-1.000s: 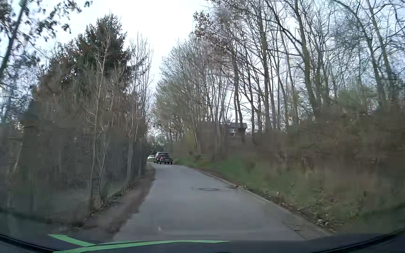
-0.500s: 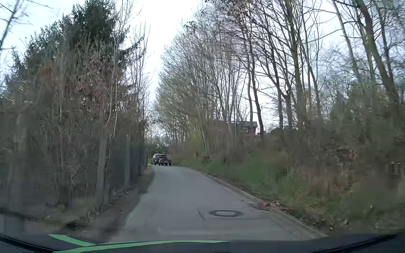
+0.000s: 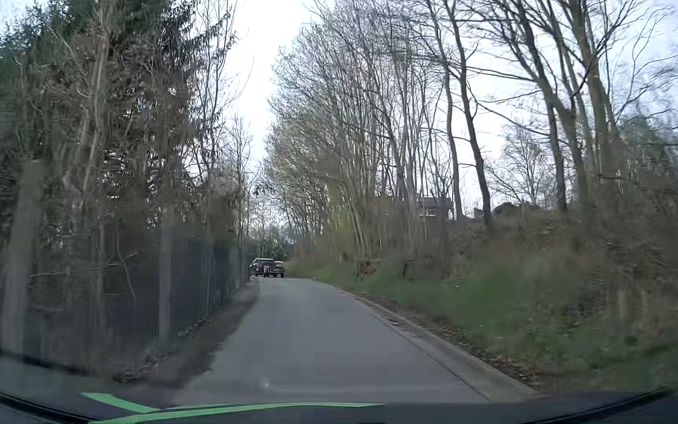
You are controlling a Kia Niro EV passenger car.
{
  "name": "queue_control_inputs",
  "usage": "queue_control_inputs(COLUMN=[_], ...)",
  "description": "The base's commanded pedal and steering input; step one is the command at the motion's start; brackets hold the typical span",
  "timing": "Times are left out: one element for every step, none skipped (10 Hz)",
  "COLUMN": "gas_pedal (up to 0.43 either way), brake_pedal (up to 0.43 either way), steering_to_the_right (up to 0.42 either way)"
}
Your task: Follow the waypoints while adhering to traffic rules and regulations
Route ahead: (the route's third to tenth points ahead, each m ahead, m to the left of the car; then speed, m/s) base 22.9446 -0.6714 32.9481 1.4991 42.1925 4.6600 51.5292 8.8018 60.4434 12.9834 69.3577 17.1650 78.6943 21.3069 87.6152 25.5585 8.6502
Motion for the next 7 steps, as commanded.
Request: queue_control_inputs(gas_pedal=[0.319,0.319,0.319,0.319,0.319,0.319,0.319], brake_pedal=[0.000,0.000,0.000,0.000,0.000,0.000,0.000], steering_to_the_right=[-0.035,-0.033,-0.032,-0.031,-0.031,-0.031,-0.031])
